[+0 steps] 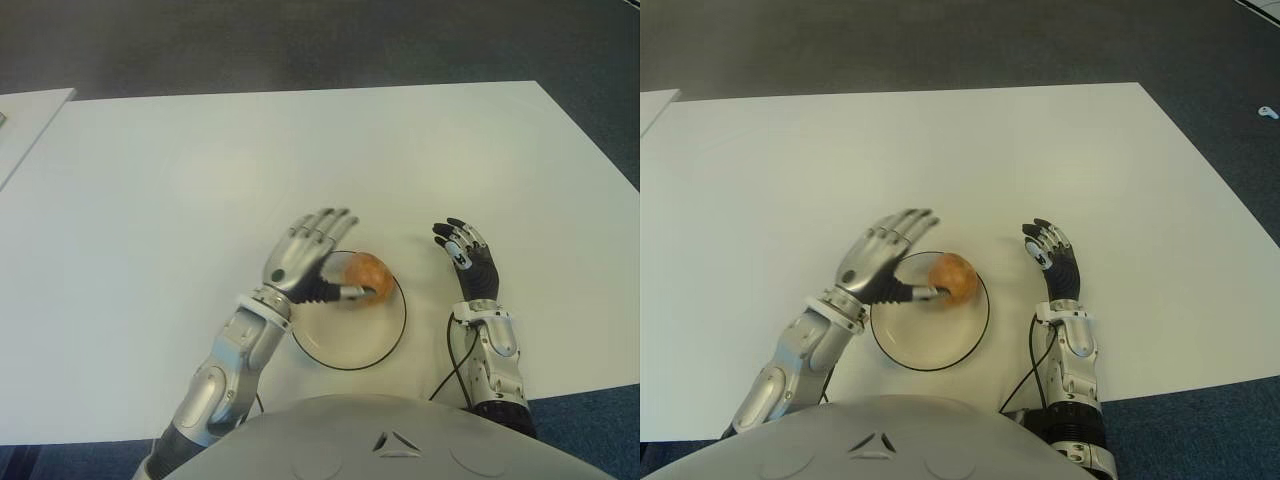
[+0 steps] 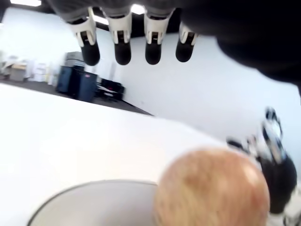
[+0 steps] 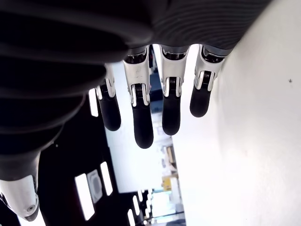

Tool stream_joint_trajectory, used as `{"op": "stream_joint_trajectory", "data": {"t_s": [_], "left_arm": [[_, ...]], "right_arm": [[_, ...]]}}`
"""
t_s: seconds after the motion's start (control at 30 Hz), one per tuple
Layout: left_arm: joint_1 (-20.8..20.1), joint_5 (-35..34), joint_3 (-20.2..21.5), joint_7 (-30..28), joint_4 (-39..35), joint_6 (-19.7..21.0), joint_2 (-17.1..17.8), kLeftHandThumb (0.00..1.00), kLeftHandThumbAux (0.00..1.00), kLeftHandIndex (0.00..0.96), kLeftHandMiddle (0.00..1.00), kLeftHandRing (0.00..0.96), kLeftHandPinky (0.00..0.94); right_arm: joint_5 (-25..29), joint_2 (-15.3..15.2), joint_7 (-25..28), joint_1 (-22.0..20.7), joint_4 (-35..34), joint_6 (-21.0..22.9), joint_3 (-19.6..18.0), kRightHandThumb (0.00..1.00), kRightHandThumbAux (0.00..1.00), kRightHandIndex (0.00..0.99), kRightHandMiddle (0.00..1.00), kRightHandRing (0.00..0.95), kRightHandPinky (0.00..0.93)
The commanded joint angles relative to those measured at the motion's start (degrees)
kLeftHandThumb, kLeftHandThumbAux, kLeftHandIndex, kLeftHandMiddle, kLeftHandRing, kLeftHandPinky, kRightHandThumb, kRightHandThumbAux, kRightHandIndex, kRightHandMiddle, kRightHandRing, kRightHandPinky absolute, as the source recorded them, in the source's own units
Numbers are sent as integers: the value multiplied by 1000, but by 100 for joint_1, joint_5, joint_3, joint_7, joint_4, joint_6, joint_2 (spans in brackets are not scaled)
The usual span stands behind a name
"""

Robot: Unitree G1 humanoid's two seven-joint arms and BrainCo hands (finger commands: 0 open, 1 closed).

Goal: Put the apples into the plate.

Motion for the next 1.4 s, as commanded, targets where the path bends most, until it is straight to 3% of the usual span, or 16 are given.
{"op": "stream_joint_trajectory", "data": {"t_s": [0.03, 0.27, 0.4, 0.53, 0.83, 1.4], "left_arm": [[292, -1393, 786, 391, 367, 48, -354, 112, 277, 0, 0, 0, 10], [674, -2098, 1131, 1279, 675, -289, -781, 28, 338, 21, 0, 0, 2], [1084, -2655, 1129, 1753, 933, -738, -1081, 5, 345, 41, 3, 0, 0], [1339, -3391, 1142, 2039, 1309, -1313, -1388, 1, 336, 65, 17, 0, 2], [1645, -4361, 1258, 1914, 1761, -1976, -1528, 0, 333, 58, 28, 0, 15], [2060, -5073, 1076, 1470, 2042, -2551, -1518, 12, 335, 116, 63, 22, 32]], "right_arm": [[43, 98, 34, 154, 109, 111, 26, 366, 608, 252, 334, 254, 214], [-53, 194, -62, 307, -185, 112, 116, 343, 577, 206, 287, 211, 164], [-89, 325, -176, 875, -1194, 438, 379, 344, 553, 154, 225, 164, 134], [-31, 344, -229, 1076, -1677, 747, 497, 355, 546, 117, 155, 106, 90], [-65, 224, -221, 1447, -2495, 1288, 740, 329, 582, 59, 47, 14, 13], [-170, -186, 159, 1696, -2539, 1012, 688, 250, 595, 29, 0, 0, 0]]}}
